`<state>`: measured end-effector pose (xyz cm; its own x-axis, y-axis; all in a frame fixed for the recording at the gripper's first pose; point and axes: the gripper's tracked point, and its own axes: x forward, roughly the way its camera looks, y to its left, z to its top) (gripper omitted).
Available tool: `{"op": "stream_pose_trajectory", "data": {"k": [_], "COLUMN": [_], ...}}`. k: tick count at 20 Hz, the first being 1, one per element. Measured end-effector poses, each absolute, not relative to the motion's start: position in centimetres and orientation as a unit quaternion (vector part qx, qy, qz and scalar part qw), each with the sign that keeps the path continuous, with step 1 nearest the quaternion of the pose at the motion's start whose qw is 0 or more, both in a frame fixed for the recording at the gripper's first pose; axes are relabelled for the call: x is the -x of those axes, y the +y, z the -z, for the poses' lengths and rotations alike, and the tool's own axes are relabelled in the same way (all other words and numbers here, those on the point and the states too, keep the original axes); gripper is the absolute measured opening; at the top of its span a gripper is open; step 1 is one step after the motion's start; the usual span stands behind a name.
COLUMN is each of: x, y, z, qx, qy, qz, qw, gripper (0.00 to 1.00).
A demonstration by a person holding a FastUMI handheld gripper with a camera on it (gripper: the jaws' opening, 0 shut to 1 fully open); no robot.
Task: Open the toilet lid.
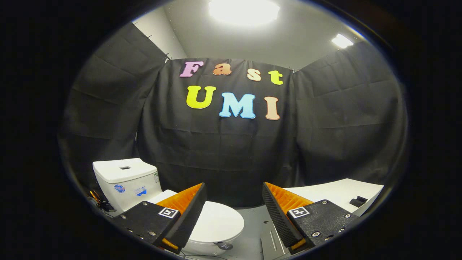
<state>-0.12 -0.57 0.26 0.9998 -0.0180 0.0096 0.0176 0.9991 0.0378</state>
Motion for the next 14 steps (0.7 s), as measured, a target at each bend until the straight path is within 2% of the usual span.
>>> {"op": "stream_pose_trajectory", "data": {"k": [6,14], "x": [-0.2,-2.3], "y": [-0.7,-0.1], "z": [-1.3,0.4], "qx": [-0.097,-0.199], "qy": [-0.024,-0.004], "qz": [0.016,0.016], "qw": [0.995,0.98], "gripper": [0.95,0.95]}}
